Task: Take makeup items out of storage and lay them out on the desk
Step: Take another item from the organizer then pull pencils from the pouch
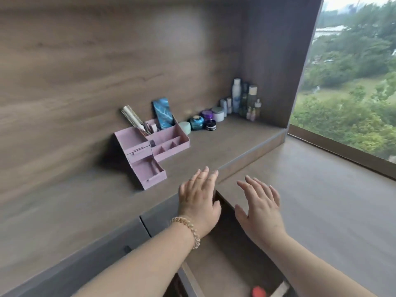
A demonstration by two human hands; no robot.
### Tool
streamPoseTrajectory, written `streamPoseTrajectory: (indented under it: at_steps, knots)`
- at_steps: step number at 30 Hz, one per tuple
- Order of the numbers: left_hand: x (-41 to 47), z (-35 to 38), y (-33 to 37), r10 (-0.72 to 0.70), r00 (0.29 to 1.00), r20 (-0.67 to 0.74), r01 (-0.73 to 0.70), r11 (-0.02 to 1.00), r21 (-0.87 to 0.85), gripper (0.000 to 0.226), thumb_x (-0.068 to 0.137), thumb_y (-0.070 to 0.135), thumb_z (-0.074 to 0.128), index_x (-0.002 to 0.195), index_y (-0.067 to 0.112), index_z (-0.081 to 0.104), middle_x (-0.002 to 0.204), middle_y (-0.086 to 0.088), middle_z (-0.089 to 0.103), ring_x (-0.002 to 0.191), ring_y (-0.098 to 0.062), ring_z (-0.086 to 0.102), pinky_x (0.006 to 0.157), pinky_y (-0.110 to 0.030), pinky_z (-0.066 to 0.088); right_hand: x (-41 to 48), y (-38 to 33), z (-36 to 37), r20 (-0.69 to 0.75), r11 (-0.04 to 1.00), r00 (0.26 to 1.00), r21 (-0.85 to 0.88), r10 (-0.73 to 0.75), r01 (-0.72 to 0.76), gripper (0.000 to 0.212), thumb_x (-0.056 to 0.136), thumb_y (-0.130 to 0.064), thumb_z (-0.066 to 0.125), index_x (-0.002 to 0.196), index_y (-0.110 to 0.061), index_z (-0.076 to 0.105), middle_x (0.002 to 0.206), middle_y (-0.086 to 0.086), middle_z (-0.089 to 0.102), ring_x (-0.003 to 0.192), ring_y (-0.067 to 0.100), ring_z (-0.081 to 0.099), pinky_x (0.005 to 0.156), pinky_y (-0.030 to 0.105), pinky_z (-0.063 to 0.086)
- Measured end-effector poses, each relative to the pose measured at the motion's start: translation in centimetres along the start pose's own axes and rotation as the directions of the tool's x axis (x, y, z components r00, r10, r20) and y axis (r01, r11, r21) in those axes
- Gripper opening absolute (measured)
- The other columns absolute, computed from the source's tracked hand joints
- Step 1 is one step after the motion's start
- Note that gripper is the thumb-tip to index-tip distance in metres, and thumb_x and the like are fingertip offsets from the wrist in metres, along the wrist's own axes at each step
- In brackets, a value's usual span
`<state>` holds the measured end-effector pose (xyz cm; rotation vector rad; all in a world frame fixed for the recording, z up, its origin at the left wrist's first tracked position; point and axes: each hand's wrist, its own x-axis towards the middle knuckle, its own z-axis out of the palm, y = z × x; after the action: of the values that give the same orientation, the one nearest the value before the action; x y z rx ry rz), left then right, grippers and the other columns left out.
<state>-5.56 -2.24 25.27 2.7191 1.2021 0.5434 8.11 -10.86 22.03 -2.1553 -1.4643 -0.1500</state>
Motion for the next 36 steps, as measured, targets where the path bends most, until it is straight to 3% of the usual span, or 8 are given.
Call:
streamPoseTrajectory:
  at_steps: [5,12,20,23,26,36]
  knots:
    - [4.6,-2.2,-10.0,-0.112,0.994,-0.013,0.113,0.987,0.110,0.070,0.087,0.033,0.052,0.146,0.031,0.015,0.159,0.005,0.008,0.145,-0.014,0.003,0.116,-0.044,0.010,6.7,-7.0,5.6,0.052,0.996,0.995,0.039,-0.083,0.081,0.058,0.080,-0.033,0.061,0.135,-0.031,0.042,0.150,-0.002,0.034,0.139,0.020,0.027,0.114,0.041,0.013]
    - [10.8,-3.4,-17.4,-0.249,0.959,-0.137,0.269,0.950,0.157,0.064,0.080,0.026,0.055,0.139,0.028,0.029,0.157,0.002,0.017,0.144,-0.017,0.012,0.110,-0.042,0.016,14.6,-11.4,9.9,0.056,0.966,0.967,0.083,-0.249,0.244,0.056,0.076,-0.026,0.063,0.130,-0.024,0.048,0.145,0.003,0.042,0.134,0.024,0.036,0.111,0.044,0.021]
    - [14.5,-2.5,-23.5,-0.305,0.941,-0.149,0.336,0.898,0.284,0.071,0.084,0.032,0.052,0.146,0.026,0.018,0.159,0.001,0.007,0.146,-0.015,0.000,0.116,-0.039,0.008,24.5,-14.2,16.8,0.052,0.911,0.924,0.199,-0.378,0.361,0.051,0.081,-0.024,0.057,0.131,-0.021,0.048,0.144,0.004,0.043,0.133,0.025,0.036,0.108,0.041,0.020]
    - [16.0,-1.7,-26.2,-0.392,0.912,-0.117,0.409,0.858,0.310,0.074,0.086,0.040,0.047,0.148,0.028,0.008,0.160,0.001,-0.001,0.146,-0.015,-0.006,0.117,-0.041,0.004,28.4,-15.5,19.4,0.072,0.911,0.928,0.232,-0.366,0.342,0.050,0.086,-0.027,0.053,0.134,-0.023,0.043,0.142,0.000,0.046,0.130,0.025,0.037,0.107,0.042,0.022]
    - [16.8,-0.3,-27.8,-0.391,0.919,-0.045,0.377,0.842,0.386,0.076,0.088,0.051,0.043,0.148,0.030,0.002,0.160,0.001,0.002,0.146,-0.019,-0.002,0.117,-0.043,0.008,31.8,-16.8,21.8,0.114,0.926,0.940,0.244,-0.322,0.288,0.048,0.087,-0.029,0.050,0.134,-0.024,0.040,0.133,0.001,0.052,0.125,0.025,0.041,0.105,0.041,0.024]
    - [16.2,1.6,-28.9,-0.268,0.944,-0.193,0.327,0.842,0.430,0.081,0.086,0.047,0.047,0.149,0.028,-0.001,0.159,0.002,0.006,0.146,-0.024,0.002,0.117,-0.042,0.014,37.4,-21.0,26.8,0.100,0.912,0.970,0.374,-0.221,0.169,0.034,0.083,-0.032,0.051,0.117,-0.029,0.051,0.102,0.009,0.066,0.107,0.031,0.050,0.093,0.041,0.027]
